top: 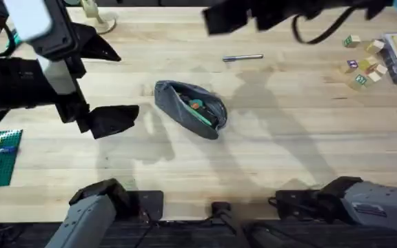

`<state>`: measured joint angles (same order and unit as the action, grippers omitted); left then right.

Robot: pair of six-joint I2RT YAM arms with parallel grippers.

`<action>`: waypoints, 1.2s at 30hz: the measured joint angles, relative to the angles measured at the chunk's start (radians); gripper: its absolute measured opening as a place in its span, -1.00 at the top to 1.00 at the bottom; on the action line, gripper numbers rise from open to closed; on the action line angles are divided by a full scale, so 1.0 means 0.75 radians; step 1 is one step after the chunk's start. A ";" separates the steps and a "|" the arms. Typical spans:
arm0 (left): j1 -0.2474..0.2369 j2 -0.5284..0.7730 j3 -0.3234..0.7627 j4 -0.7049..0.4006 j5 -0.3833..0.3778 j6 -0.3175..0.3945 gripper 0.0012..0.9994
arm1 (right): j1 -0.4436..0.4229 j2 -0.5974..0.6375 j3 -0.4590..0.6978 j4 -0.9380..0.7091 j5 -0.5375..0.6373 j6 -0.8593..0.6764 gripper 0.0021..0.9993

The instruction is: Unzip the bag, pick up the pens from the table one at a time and place them inside, then zip the bag closed.

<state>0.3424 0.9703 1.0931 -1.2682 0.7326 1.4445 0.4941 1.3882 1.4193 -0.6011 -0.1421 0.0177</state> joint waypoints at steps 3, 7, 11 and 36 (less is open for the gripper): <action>0.000 0.000 0.000 -0.001 0.000 0.000 -0.99 | -0.089 -0.004 0.000 0.048 0.001 0.000 -1.00; 0.000 0.000 0.000 0.000 0.000 0.000 -0.99 | -0.190 -0.003 0.000 0.140 0.001 0.000 -1.00; 0.000 0.000 0.000 -0.001 0.000 0.000 -0.99 | -0.257 0.011 0.000 0.232 0.006 -0.050 -1.00; 0.000 0.000 0.000 -0.010 0.000 0.000 -0.99 | -0.317 0.545 0.000 0.207 0.012 -0.892 -1.00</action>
<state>0.3424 0.9703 1.0931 -1.2758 0.7326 1.4445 0.2565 1.7971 1.4193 -0.4458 -0.1329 -0.6511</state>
